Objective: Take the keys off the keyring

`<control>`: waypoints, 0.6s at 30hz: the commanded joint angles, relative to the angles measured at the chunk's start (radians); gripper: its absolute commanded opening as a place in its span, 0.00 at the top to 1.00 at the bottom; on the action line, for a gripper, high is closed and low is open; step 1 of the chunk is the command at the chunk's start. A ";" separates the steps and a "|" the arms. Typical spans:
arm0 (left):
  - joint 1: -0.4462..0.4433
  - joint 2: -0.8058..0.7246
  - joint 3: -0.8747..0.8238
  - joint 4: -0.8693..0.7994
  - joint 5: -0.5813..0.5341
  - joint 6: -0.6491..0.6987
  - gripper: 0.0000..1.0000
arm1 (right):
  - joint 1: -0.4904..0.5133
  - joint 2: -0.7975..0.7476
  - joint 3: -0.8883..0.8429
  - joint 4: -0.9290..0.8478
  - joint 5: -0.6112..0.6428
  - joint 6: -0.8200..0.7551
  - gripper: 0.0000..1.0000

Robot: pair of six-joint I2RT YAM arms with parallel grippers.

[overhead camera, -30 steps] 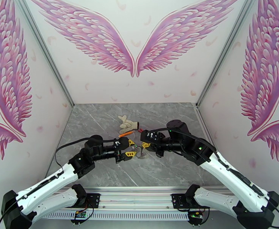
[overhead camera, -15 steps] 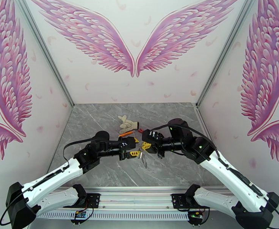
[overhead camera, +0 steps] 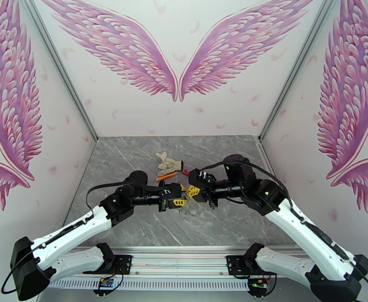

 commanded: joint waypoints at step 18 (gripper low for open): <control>0.000 0.004 -0.026 0.069 0.033 -0.056 0.69 | -0.007 -0.016 0.026 0.014 -0.006 0.029 1.00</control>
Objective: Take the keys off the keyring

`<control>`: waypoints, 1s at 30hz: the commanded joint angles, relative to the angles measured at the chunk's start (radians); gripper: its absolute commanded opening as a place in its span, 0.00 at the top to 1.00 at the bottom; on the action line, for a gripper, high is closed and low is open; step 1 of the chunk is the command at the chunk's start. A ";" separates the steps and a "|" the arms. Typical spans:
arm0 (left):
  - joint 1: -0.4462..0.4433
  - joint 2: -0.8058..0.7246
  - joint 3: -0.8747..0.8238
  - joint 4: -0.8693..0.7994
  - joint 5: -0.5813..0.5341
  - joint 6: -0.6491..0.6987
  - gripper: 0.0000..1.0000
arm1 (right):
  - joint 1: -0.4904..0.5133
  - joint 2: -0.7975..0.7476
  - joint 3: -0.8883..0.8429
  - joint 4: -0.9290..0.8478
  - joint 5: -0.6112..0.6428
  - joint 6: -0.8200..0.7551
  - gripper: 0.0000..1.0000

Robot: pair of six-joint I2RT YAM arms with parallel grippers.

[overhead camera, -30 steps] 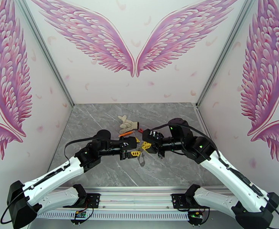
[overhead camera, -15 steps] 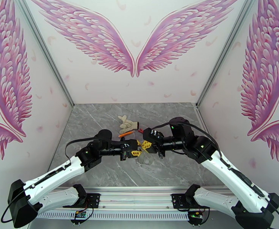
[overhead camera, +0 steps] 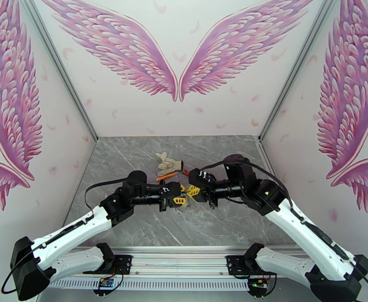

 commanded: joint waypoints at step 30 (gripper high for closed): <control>0.008 -0.003 -0.020 0.072 0.009 -0.051 0.94 | 0.013 -0.025 -0.012 0.010 0.043 0.020 1.00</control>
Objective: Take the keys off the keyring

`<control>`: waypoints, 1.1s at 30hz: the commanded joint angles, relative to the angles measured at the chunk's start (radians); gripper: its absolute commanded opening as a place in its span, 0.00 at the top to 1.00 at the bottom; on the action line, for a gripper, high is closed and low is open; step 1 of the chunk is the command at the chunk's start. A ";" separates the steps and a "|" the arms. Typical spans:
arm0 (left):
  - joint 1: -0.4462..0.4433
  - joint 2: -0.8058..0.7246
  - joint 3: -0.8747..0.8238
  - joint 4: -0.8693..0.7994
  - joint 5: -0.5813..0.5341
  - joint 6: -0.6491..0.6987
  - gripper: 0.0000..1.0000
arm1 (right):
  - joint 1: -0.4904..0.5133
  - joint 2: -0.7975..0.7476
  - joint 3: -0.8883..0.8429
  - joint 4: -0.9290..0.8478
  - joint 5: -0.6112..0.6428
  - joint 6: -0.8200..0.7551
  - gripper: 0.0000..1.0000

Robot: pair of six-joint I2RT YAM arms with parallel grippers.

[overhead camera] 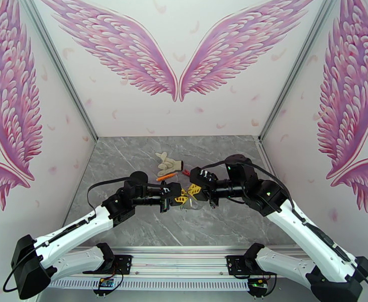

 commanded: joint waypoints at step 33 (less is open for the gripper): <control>0.078 -0.017 0.015 0.032 -0.014 -0.129 0.86 | 0.077 0.048 -0.014 0.006 0.180 0.004 1.00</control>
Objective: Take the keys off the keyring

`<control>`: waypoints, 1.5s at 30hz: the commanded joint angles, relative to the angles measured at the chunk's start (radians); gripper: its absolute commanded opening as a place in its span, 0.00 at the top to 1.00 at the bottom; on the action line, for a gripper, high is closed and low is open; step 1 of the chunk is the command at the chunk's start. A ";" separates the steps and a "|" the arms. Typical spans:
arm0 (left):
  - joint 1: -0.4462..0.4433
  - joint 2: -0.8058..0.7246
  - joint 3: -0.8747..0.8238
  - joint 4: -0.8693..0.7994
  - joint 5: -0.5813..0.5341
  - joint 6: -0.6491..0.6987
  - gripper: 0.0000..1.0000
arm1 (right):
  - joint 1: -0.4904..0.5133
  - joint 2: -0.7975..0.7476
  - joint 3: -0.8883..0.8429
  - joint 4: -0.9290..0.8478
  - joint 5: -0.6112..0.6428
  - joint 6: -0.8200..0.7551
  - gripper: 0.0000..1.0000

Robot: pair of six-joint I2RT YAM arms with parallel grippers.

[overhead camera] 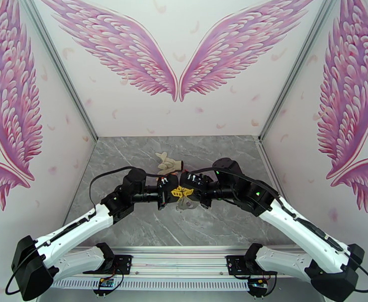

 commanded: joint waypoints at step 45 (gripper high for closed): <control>-0.037 -0.068 0.054 -0.091 -0.007 0.245 0.68 | -0.235 0.049 -0.024 0.133 -0.599 0.175 1.00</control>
